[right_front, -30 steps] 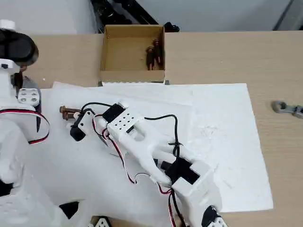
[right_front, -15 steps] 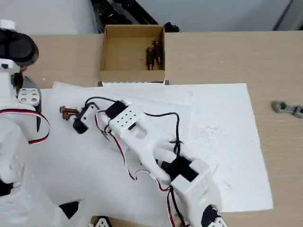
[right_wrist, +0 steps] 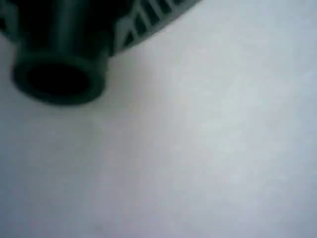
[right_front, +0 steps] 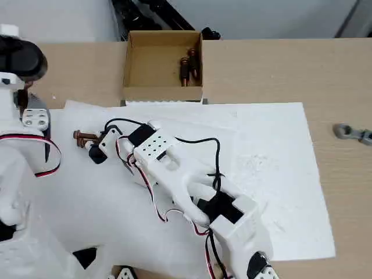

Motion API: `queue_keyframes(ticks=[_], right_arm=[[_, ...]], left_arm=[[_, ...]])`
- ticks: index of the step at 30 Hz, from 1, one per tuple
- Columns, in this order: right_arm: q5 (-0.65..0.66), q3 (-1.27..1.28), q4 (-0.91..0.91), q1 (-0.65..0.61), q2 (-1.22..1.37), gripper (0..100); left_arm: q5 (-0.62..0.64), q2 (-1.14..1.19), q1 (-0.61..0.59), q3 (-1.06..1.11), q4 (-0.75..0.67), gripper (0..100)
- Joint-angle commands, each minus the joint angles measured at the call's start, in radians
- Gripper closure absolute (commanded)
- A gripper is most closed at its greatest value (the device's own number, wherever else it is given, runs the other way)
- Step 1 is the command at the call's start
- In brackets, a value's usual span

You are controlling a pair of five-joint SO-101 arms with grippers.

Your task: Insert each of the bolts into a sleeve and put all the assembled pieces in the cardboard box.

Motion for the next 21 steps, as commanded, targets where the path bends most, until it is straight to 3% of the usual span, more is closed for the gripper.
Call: queue_keyframes(ticks=[1, 15, 21], right_arm=[[-0.057, -0.009, 0.028, 0.028, -0.134, 98.3], [-0.155, -0.005, 0.035, 0.170, -0.855, 98.4], [-0.193, -0.003, 0.035, 0.170, -1.122, 98.4]], left_arm=[[-0.003, -0.017, -0.003, -0.002, 0.009, 99], [0.003, -0.009, -0.003, 0.001, 0.009, 99], [0.141, -0.014, 0.002, 0.101, -0.066, 99]])
